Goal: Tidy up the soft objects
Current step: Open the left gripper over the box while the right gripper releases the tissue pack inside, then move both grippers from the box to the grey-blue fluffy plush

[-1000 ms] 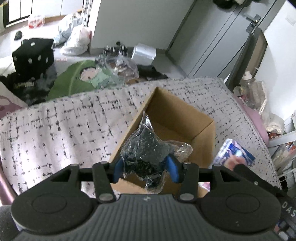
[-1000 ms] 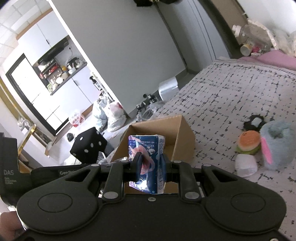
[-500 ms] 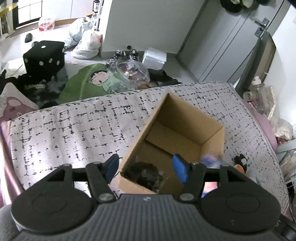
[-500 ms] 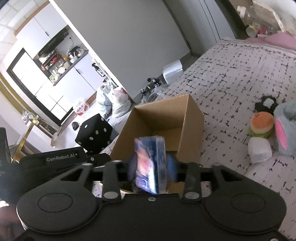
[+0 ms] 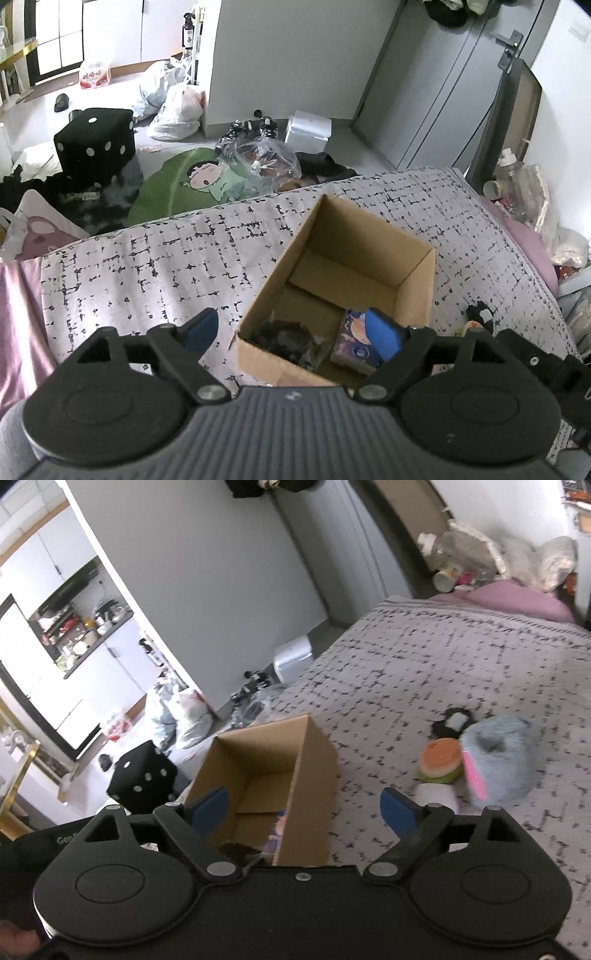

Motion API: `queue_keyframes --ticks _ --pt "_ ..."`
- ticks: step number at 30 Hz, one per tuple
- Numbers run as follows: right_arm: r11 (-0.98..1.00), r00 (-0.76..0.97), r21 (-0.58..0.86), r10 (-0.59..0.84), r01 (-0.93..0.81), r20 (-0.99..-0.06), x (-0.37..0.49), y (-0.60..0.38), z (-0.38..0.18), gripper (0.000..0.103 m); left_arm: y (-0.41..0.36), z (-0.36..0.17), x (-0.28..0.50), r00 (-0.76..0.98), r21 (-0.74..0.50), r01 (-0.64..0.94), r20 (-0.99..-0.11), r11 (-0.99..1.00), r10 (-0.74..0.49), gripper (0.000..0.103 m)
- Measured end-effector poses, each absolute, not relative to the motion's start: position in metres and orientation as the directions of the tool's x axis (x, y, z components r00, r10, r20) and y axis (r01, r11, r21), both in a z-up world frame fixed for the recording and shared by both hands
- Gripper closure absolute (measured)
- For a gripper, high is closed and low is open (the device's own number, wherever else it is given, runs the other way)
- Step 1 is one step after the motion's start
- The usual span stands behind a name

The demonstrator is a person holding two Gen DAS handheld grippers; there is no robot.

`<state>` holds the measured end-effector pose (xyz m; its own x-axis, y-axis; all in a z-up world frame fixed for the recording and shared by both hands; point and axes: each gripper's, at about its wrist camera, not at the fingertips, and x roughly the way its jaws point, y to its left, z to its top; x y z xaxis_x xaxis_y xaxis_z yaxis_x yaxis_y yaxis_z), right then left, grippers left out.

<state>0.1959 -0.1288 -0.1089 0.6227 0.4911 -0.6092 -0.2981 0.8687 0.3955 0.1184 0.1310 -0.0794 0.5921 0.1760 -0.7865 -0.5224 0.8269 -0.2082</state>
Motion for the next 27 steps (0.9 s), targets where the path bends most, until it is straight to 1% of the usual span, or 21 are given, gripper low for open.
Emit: queue_keyframes --ticks 4,9,15,27 --pt "0.876 0.651 0.393 0.474 -0.279 -0.593 0.193 -0.147 -0.100 0.012 0.116 -0.071 0.121 0.594 -0.182 -0.505 -0.782 0.844 0.187 0.017" --pt "0.907 0.669 0.344 0.414 -0.244 -0.617 0.195 -0.163 -0.097 0.012 0.095 -0.058 0.121 0.625 -0.176 -0.474 -0.757 0.863 0.189 0.017" --pt "0.911 0.674 0.358 0.396 -0.203 -0.624 0.194 -0.182 -0.098 0.012 0.075 -0.052 0.121 0.641 -0.174 -0.449 -0.747 0.877 0.179 0.017" --pt "0.908 0.695 0.400 0.365 -0.120 -0.619 0.200 -0.225 -0.092 0.012 0.039 -0.053 0.131 0.623 -0.144 -0.421 -0.763 0.896 0.170 0.017"
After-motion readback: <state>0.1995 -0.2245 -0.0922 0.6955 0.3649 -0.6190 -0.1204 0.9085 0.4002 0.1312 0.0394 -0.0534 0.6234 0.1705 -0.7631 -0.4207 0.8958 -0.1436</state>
